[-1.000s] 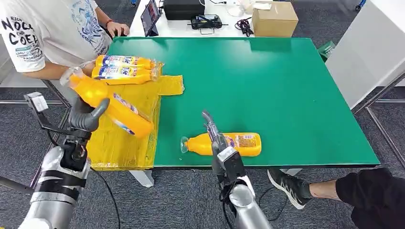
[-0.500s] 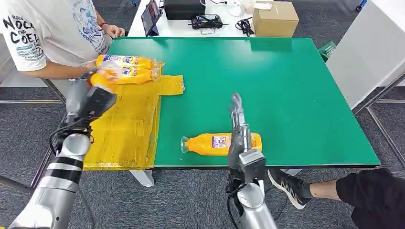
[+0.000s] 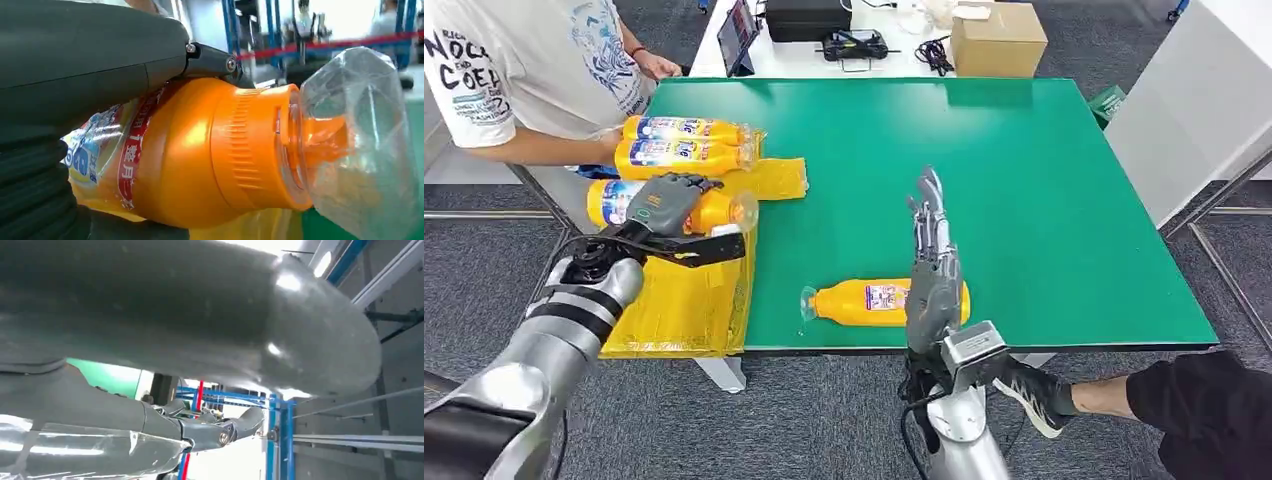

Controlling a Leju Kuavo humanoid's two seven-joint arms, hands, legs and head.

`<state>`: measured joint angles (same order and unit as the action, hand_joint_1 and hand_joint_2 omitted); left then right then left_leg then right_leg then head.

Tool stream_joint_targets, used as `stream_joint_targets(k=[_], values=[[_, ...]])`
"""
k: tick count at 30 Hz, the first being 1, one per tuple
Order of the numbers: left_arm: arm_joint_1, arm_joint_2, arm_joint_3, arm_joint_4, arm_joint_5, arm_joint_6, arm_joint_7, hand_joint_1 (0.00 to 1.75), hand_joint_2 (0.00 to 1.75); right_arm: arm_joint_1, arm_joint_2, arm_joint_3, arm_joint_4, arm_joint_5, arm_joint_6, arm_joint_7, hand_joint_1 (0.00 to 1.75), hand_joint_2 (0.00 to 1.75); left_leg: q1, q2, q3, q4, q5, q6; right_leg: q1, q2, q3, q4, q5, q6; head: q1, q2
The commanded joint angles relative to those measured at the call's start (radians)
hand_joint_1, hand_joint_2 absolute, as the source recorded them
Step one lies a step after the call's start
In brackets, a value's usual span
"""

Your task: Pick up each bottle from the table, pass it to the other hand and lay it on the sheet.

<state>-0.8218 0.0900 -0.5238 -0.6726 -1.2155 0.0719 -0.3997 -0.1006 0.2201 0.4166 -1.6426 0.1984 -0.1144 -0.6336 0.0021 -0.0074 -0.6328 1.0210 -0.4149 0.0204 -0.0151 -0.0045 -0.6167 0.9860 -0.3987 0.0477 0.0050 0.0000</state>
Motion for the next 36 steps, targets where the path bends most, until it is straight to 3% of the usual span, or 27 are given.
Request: stream_joint_targets(k=[1, 18, 33, 36], values=[[-0.133, 0.042, -0.090, 0.269, 0.118, -0.182, -0.056, 1.75, 1.75, -0.072, -0.029, 0.052, 0.131, -0.008, 0.023, 0.015, 0.00, 0.00, 0.001, 0.003, 0.006, 0.000, -0.002, -0.001, 0.001, 0.003, 0.005, -0.001, -0.001, -0.002, 0.000, 0.000], [-0.146, 0.059, -0.159, 0.310, 0.149, -0.251, -0.065, 1.75, 1.75, -0.092, -0.024, 0.068, 0.203, -0.015, 0.054, 0.016, 0.00, 0.00, 0.001, 0.003, 0.004, 0.000, -0.002, -0.001, 0.001, 0.003, 0.004, -0.001, -0.001, -0.002, 0.000, 0.000], [-0.022, 0.052, -0.195, 0.284, 0.264, -0.263, -0.119, 1.75, 1.75, -0.121, -0.013, 0.092, 0.272, -0.020, 0.079, 0.026, 0.00, 0.00, 0.000, 0.001, 0.003, -0.001, -0.001, -0.001, 0.000, 0.001, 0.003, -0.001, -0.001, -0.001, 0.000, 0.000], [-0.005, 0.054, -0.195, 0.279, 0.284, -0.264, -0.121, 1.75, 1.75, -0.120, -0.013, 0.093, 0.274, -0.020, 0.079, 0.027, 0.00, 0.00, 0.001, 0.003, 0.008, -0.002, -0.003, -0.001, 0.001, 0.003, 0.008, -0.002, -0.002, -0.002, 0.000, 0.000]])
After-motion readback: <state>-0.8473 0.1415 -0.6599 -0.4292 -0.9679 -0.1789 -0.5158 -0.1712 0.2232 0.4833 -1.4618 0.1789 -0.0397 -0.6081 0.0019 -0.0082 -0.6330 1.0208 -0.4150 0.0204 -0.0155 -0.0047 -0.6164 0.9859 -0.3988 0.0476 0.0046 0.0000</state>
